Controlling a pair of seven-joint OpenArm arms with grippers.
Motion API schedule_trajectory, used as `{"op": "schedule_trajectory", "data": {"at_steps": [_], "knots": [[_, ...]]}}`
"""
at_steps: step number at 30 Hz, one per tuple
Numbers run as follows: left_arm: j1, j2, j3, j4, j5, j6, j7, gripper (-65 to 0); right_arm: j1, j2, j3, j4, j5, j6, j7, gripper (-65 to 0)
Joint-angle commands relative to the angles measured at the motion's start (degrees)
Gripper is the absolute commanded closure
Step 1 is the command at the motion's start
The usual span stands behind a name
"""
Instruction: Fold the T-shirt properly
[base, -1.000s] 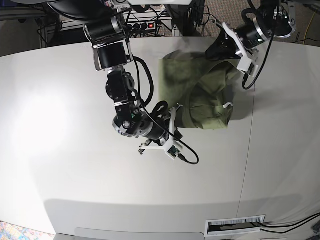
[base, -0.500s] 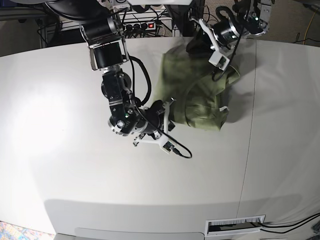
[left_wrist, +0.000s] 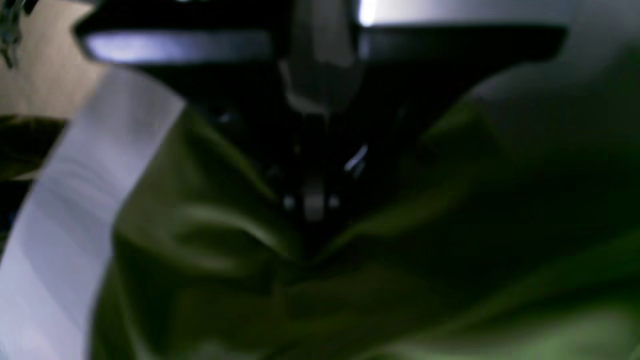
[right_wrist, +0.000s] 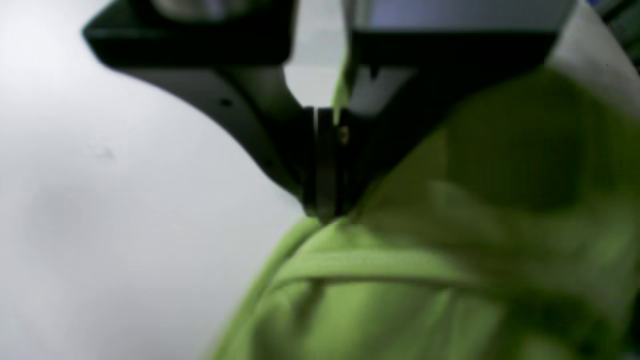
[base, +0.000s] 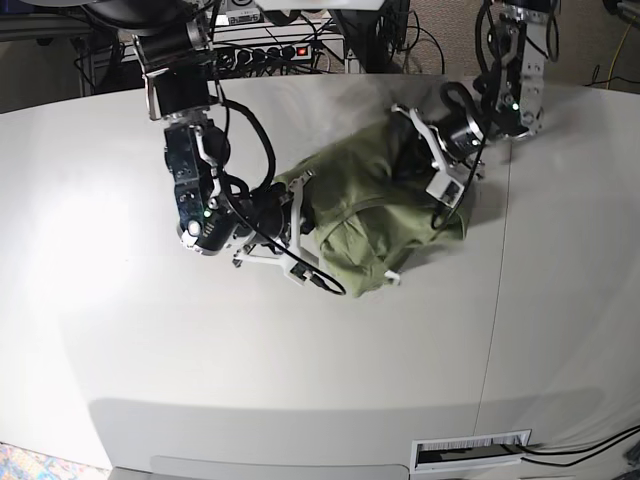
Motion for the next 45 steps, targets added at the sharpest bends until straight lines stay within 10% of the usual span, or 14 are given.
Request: {"op": "schedule_trajectory", "data": {"at_steps": [1,17,26,45], "knots": [[-1.11,-1.51,-0.35,-1.22,3.48,1.73,2.23,0.0,0.55,0.70,0.13,2.51,1.77,0.12,0.28,0.0],[-10.91,-10.97,-0.35,-7.76,1.70,1.70,0.55,0.0,-5.07,3.50,3.69,11.67,8.31,0.12,-0.09,0.0],[-10.12,-15.43,-8.66,4.48,-11.04,1.16,11.74,-0.3,-6.10,3.52,14.14,11.98,20.06,0.12,-3.54,0.0],[18.69,-14.38,-32.44,17.44,-30.58,-7.82,17.33,-0.3,-30.18,6.51,19.56,28.55,16.87,0.12,-0.33,0.0]]}}
